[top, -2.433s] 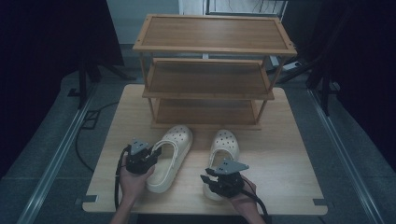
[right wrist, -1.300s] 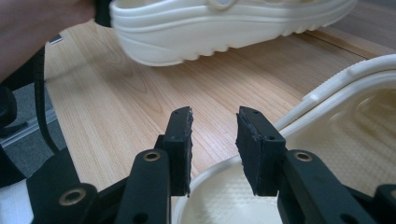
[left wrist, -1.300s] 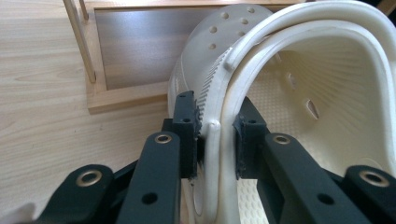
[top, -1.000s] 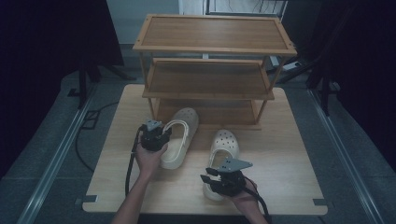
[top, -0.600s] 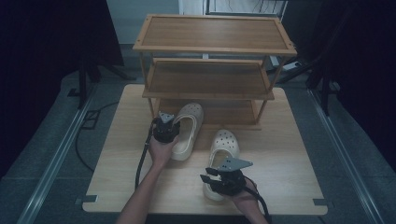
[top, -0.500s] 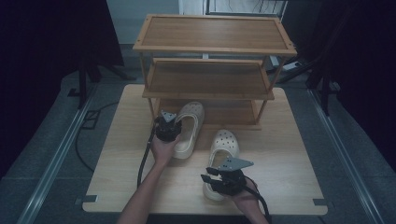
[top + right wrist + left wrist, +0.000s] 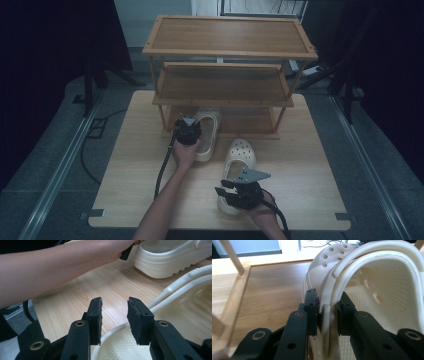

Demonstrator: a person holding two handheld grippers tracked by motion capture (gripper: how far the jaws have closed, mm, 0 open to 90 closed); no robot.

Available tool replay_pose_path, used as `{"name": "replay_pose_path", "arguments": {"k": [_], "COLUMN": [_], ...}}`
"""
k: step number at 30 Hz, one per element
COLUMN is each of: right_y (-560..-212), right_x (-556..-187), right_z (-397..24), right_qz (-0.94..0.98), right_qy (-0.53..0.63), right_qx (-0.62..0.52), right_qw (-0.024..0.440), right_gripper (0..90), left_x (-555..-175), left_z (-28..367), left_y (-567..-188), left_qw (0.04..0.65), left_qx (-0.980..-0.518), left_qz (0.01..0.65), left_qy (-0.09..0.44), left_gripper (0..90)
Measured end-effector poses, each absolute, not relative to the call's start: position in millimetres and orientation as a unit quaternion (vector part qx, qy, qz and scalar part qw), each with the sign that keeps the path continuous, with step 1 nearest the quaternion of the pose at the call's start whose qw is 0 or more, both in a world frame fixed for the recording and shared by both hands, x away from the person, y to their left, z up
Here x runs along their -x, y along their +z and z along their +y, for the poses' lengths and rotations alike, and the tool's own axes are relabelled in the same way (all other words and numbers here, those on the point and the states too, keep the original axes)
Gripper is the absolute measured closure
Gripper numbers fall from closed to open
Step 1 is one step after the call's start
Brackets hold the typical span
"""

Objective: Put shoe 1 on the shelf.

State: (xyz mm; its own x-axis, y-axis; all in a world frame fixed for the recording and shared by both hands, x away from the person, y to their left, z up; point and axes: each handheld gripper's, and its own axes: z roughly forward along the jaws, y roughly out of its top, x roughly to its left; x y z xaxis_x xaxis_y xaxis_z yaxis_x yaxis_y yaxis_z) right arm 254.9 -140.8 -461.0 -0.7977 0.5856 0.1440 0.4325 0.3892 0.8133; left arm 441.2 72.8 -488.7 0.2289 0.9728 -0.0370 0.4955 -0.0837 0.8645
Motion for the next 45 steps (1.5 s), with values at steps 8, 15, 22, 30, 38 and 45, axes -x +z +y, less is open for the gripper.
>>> {"name": "replay_pose_path", "arguments": {"k": [8, 15, 22, 30, 38, 45], "right_y": [-462, -463, -465, -466, -465, -464], "right_x": [-255, -253, -252, -250, -249, -247], "right_z": [-140, -137, -134, -131, -132, -132], "right_qz": [0.831, 0.834, 0.837, 0.839, 0.838, 0.837], "right_qy": [0.457, 0.452, 0.448, 0.446, 0.446, 0.448], "right_qx": [-0.307, -0.305, -0.302, -0.300, -0.300, -0.298], "right_qw": [0.084, 0.085, 0.087, 0.090, 0.093, 0.095], "right_gripper": [64.3, 63.5, 62.7, 62.4, 62.2, 62.1], "left_x": [-441, -422, -395, -355, -325, -312], "left_z": [72, 76, 86, 102, 115, 120], "left_y": [-486, -480, -470, -460, -466, -472], "left_qw": [0.413, 0.430, 0.445, 0.465, 0.469, 0.453], "left_qx": [-0.676, -0.688, -0.693, -0.699, -0.725, -0.748], "left_qz": [0.538, 0.516, 0.505, 0.483, 0.460, 0.451], "left_qy": [0.288, 0.275, 0.259, 0.248, 0.207, 0.182], "left_gripper": [56.9, 34.6, 34.5, 47.8, 67.0, 82.9]}}
